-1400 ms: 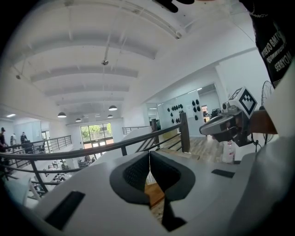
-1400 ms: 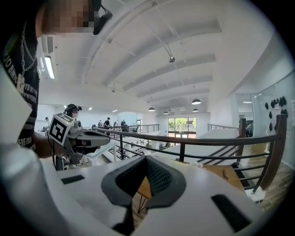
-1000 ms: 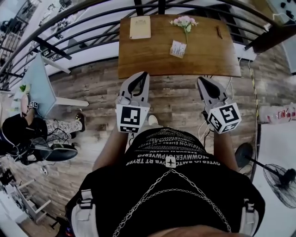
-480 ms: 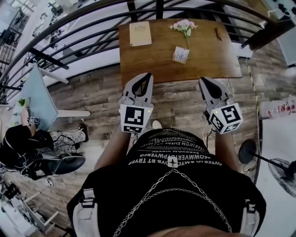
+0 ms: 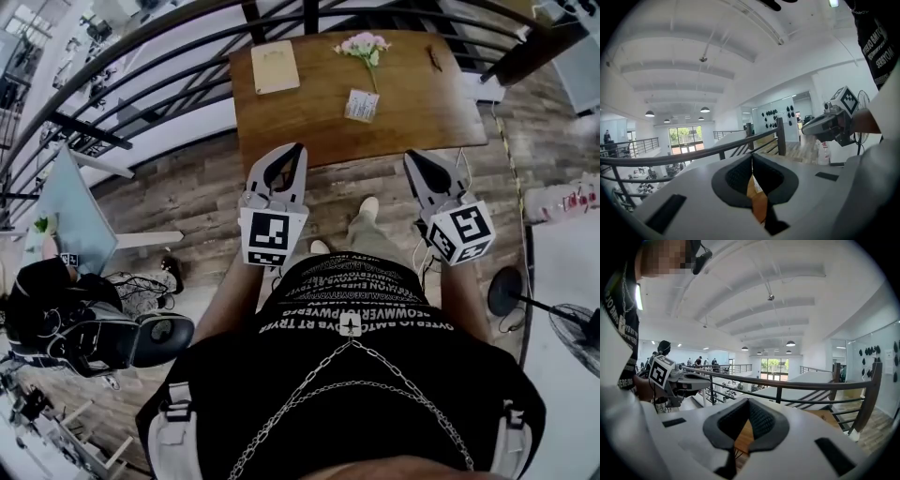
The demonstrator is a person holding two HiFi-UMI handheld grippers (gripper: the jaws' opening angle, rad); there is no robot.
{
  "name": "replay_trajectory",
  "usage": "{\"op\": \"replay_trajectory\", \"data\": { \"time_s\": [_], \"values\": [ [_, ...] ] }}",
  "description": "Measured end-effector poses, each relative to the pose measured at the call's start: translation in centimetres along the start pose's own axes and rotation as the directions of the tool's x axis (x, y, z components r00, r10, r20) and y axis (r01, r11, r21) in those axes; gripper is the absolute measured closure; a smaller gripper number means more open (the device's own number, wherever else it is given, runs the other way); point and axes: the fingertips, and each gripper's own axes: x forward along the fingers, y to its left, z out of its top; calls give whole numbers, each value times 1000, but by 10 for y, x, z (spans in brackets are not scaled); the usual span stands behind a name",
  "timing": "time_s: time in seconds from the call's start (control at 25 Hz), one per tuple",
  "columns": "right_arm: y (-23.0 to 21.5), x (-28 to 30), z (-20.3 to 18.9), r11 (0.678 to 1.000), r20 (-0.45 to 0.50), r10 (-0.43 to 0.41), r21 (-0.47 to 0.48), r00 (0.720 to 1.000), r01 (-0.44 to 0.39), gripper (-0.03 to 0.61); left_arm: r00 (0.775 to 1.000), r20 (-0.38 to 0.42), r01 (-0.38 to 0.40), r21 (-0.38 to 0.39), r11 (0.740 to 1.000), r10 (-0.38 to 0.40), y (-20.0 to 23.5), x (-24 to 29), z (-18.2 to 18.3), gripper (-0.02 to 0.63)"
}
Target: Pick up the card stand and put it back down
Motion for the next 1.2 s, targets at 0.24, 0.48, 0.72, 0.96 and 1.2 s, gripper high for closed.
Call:
{"op": "replay_trajectory", "data": {
  "time_s": [0.24, 0.48, 0.72, 0.96, 1.2],
  "values": [
    [-3, 12, 1, 1000, 0, 17, 10, 1000, -17, 565, 1000, -23, -8, 2, 1000, 8, 6, 4, -4, 584],
    [-12, 34, -7, 999, -9, 48, 22, 999, -48, 565, 998, -49, -31, 1, 1000, 31, 16, 18, -12, 584],
    [-28, 53, -19, 997, -26, 66, 45, 997, -65, 564, 996, -84, -29, -2, 1000, 28, 17, 42, -24, 584],
    [-62, 73, -26, 995, -51, 70, 68, 996, -67, 565, 994, -107, -22, -7, 1000, 21, 18, 80, -25, 584],
    [-84, 88, -37, 994, -68, 90, 70, 994, -85, 565, 994, -103, -40, -9, 999, 39, 17, 107, -20, 584]
  ]
}}
